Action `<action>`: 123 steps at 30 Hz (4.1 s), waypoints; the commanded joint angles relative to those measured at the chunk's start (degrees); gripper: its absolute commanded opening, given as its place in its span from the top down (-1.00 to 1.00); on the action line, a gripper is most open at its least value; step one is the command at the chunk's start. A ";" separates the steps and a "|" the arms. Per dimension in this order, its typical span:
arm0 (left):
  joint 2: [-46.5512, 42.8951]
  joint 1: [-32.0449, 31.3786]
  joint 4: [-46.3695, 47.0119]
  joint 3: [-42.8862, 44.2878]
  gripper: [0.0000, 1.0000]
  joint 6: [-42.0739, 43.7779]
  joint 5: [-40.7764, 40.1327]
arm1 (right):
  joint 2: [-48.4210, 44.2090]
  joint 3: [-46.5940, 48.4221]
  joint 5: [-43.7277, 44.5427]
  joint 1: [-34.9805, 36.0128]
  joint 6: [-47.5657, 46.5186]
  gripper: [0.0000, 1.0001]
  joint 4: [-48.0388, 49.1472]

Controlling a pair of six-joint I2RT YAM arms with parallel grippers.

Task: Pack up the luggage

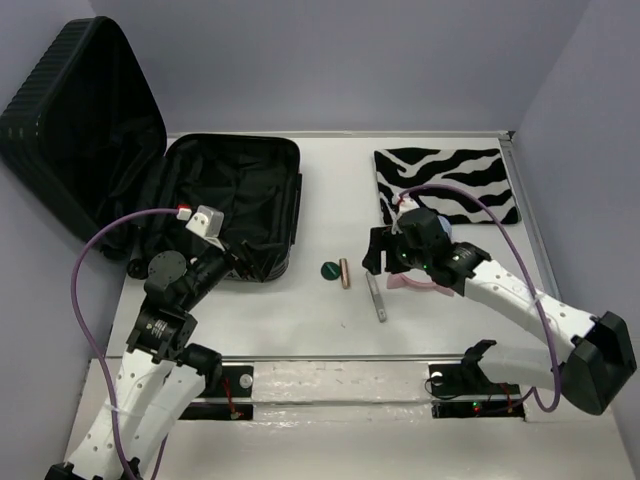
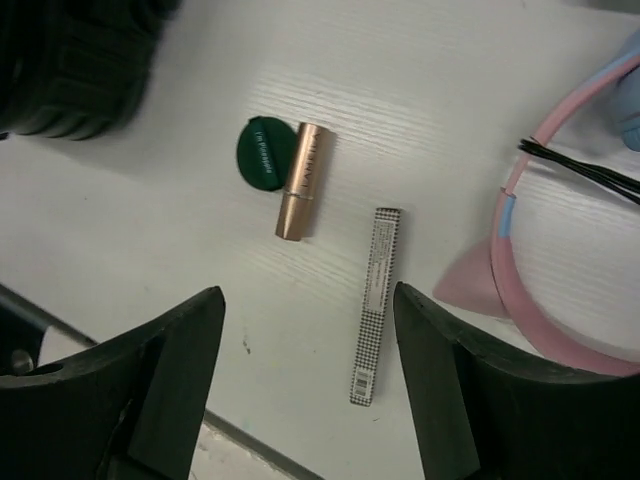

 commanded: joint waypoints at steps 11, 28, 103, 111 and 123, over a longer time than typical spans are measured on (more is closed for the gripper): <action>-1.55 0.84 1.21 3.12 -0.98 2.21 0.87 | 26.25 13.40 14.56 7.62 2.15 -0.08 5.31; -2.26 0.84 1.21 2.95 -0.98 1.94 0.87 | 38.47 14.29 15.34 8.67 5.66 0.36 9.98; -3.13 1.11 -2.04 3.83 -0.98 1.15 -7.21 | 25.84 15.41 17.97 12.01 1.87 -0.37 6.14; -2.35 0.40 -1.69 3.91 -0.98 1.24 -6.25 | 14.74 -4.52 14.65 12.01 13.13 -0.25 -0.13; -2.61 0.58 -1.69 3.83 -0.98 1.24 -6.16 | 23.72 0.39 17.28 13.32 11.30 0.71 1.89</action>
